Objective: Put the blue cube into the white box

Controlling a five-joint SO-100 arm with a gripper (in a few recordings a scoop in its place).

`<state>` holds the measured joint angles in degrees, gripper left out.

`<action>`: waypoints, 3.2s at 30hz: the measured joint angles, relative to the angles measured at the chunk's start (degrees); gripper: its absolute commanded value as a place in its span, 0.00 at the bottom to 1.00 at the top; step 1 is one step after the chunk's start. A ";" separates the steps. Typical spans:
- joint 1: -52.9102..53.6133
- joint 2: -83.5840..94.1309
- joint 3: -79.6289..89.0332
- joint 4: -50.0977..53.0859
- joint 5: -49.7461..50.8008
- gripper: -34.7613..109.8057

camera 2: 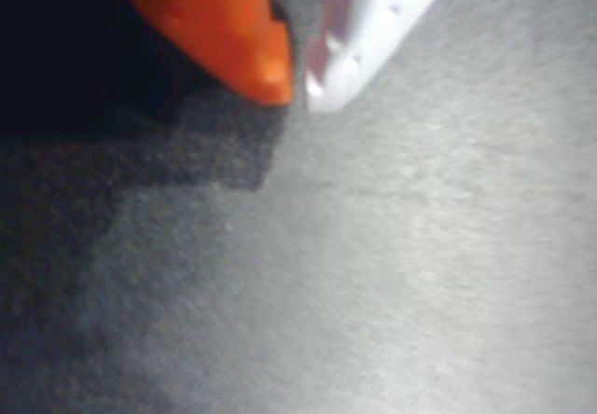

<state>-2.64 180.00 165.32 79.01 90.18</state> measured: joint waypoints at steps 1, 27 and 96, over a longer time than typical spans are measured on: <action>-0.18 -1.05 -1.05 0.00 0.00 0.24; -9.05 -78.05 -52.91 -11.60 4.83 0.39; 50.27 -47.72 -50.98 19.07 10.99 0.24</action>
<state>47.64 132.28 114.35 98.09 101.16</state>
